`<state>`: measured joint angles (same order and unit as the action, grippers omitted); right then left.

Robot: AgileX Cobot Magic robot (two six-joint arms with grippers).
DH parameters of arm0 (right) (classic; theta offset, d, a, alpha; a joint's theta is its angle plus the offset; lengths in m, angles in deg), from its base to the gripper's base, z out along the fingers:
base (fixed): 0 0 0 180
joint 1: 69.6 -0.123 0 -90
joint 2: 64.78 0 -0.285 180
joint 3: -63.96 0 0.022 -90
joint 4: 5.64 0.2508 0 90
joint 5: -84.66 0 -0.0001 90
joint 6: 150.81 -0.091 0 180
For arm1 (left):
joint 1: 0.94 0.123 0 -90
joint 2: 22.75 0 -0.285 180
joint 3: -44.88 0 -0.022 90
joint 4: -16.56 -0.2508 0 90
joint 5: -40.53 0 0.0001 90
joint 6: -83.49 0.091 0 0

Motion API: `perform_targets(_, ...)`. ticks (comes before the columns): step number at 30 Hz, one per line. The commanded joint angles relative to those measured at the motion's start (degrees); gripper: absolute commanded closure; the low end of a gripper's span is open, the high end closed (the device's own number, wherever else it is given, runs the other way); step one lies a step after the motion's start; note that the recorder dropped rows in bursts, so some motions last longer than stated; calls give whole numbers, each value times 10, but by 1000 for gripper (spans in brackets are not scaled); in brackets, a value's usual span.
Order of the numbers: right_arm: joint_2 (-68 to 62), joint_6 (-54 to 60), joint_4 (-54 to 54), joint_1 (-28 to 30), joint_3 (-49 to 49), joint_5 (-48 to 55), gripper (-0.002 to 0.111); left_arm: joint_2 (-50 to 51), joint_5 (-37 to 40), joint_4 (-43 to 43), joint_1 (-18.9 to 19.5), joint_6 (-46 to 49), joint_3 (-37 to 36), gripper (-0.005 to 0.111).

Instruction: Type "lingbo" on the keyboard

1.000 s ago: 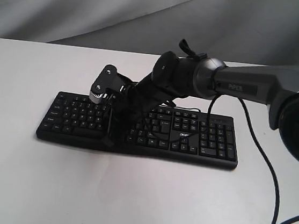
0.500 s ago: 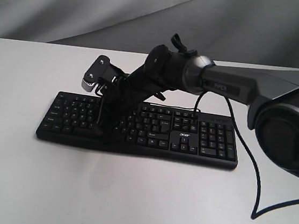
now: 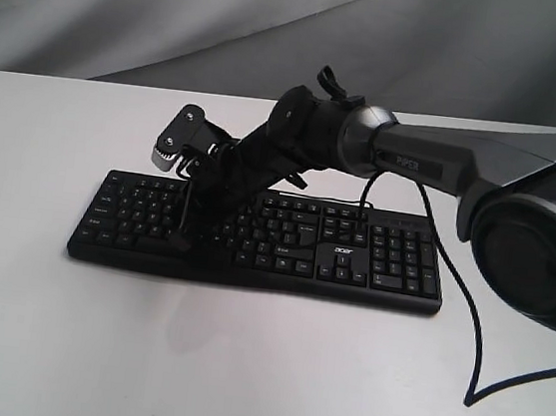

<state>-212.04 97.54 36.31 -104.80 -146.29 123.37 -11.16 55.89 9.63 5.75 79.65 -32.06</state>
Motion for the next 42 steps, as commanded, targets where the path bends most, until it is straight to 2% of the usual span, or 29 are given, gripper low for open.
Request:
perform_targets(1, -10, 1, 4, 5, -3, 5, 108, 2, -3, 2, 0, -1, -3, 106)
perform_targets(10, 8, -6, -9, 6, -3, 13, 108, 2, -3, 2, 0, -1, -3, 106)
perform_targets(23, 20, -35, -28, 5, -3, 80, 108, 2, -3, 2, 0, -1, -3, 106)
perform_targets(42, 13, -37, -45, 5, -3, 64, 108, 2, -3, 2, 0, -1, -3, 106)
